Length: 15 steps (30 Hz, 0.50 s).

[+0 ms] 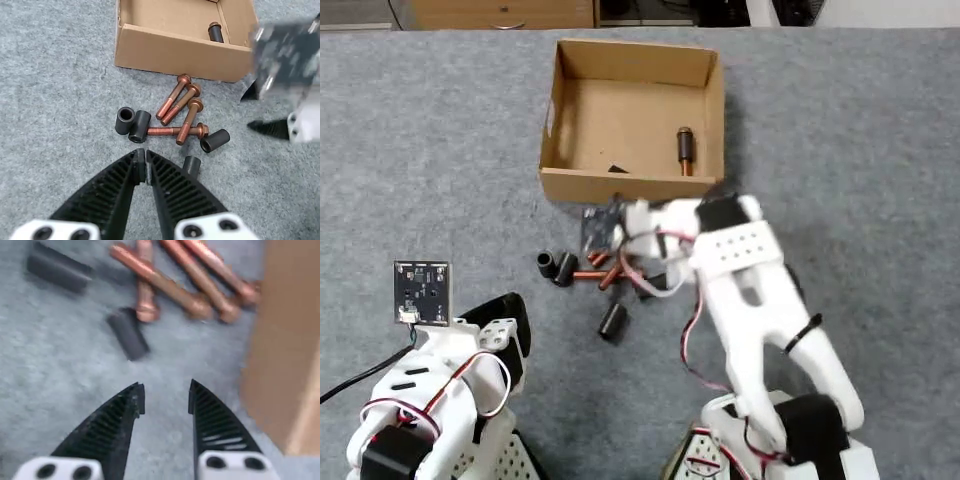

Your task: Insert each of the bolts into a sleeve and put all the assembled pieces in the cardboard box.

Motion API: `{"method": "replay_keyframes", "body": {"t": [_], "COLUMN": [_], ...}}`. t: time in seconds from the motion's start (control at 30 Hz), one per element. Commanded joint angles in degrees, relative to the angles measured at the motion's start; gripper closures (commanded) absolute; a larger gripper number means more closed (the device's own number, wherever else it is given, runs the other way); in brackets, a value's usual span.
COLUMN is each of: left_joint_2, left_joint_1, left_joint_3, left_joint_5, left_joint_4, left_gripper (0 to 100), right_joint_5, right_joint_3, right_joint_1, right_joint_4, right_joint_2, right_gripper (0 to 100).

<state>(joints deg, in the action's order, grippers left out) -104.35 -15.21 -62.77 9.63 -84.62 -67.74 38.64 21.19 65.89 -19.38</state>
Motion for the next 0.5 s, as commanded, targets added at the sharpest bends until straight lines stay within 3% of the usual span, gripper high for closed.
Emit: {"method": "replay_keyframes", "body": {"t": [0.0, 0.47], "left_joint_2": [-0.3, -0.3], "left_joint_1": [0.8, 0.8], "left_joint_3": [-0.1, 5.4], "left_joint_5": [0.2, 0.2], "left_joint_4": [0.9, -3.8], "left_gripper": [98, 98], "right_joint_5": [-0.5, -5.5], "right_joint_3": [2.9, 11.4], "right_joint_1": [3.4, 6.5], "right_joint_4": [-1.3, -9.8], "right_joint_2": [-3.1, -3.0], "right_gripper": [86.0, 86.0]}}
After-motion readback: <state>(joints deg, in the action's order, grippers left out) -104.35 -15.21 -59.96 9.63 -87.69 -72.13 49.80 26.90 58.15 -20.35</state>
